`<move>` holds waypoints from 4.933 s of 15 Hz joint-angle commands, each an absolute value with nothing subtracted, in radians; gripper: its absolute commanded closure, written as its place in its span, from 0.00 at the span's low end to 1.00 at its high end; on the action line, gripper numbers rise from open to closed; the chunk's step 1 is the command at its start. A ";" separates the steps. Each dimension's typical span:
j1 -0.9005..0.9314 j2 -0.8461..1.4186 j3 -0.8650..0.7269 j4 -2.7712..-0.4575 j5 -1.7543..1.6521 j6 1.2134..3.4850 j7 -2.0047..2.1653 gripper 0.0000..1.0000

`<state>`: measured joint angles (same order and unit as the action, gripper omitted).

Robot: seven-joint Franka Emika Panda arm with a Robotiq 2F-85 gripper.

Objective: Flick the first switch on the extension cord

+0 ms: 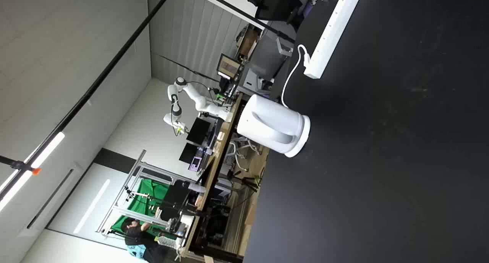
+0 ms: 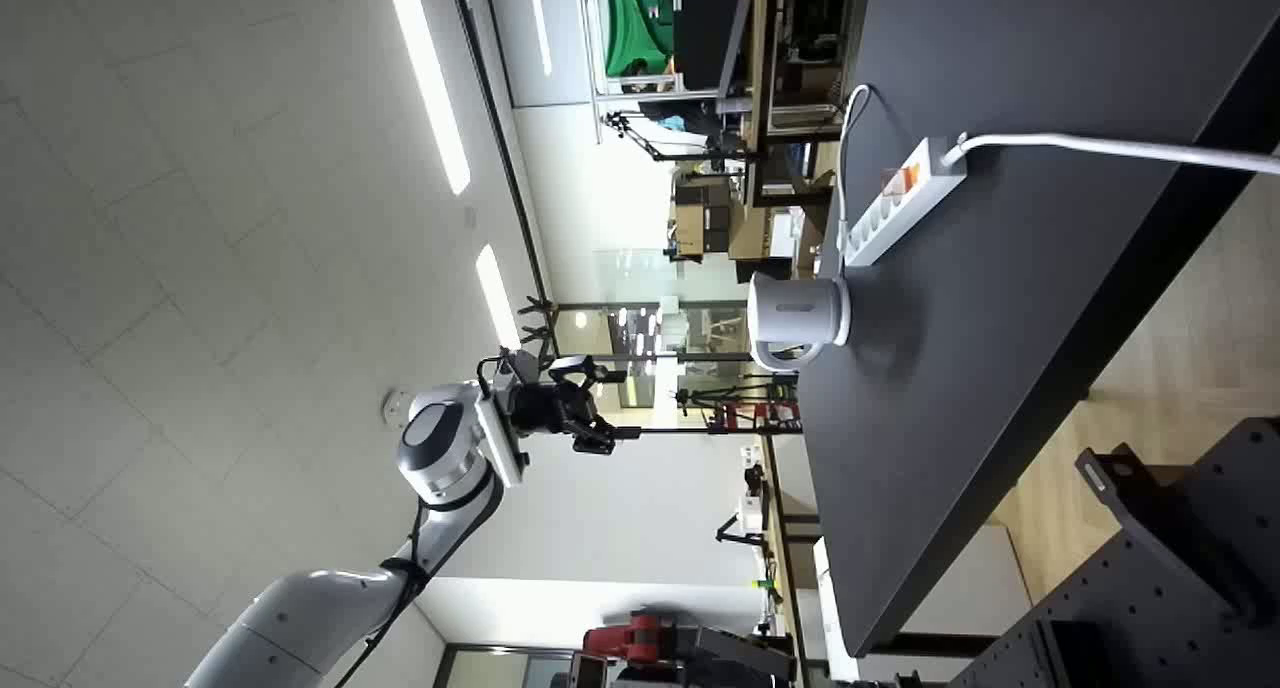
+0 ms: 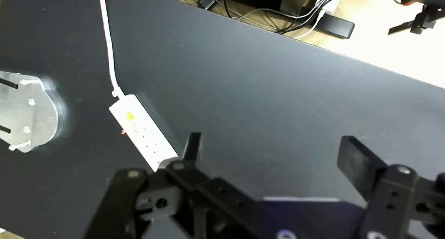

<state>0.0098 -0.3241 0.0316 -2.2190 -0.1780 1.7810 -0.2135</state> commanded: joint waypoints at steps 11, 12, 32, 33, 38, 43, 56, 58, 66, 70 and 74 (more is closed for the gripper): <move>0.022 -0.323 0.021 -2.216 -0.181 1.782 -0.211 0.00; 0.022 -0.323 0.021 -2.216 -0.181 1.782 -0.211 0.00; -0.168 -0.141 -0.393 -2.275 -0.281 2.054 -1.071 0.00; -0.171 -0.125 -0.402 -2.267 -0.270 2.054 -1.099 0.00; -0.159 -0.112 -0.400 -2.256 -0.266 2.053 -1.111 0.00; -0.163 -0.099 -0.380 -2.250 -0.243 2.117 -1.175 0.00; -0.227 0.233 -0.228 -2.077 0.047 2.499 -1.405 0.69; -0.244 0.280 -0.207 -2.044 0.035 2.513 -1.390 0.83; -0.288 0.362 -0.173 -2.003 0.002 2.500 -1.363 0.99; -0.288 0.365 -0.172 -1.996 0.002 2.497 -1.363 0.99; -0.288 0.365 -0.172 -1.993 0.002 2.496 -1.363 0.99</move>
<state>-0.2601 0.3673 -0.2013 -1.9929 0.0208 2.4970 -1.3760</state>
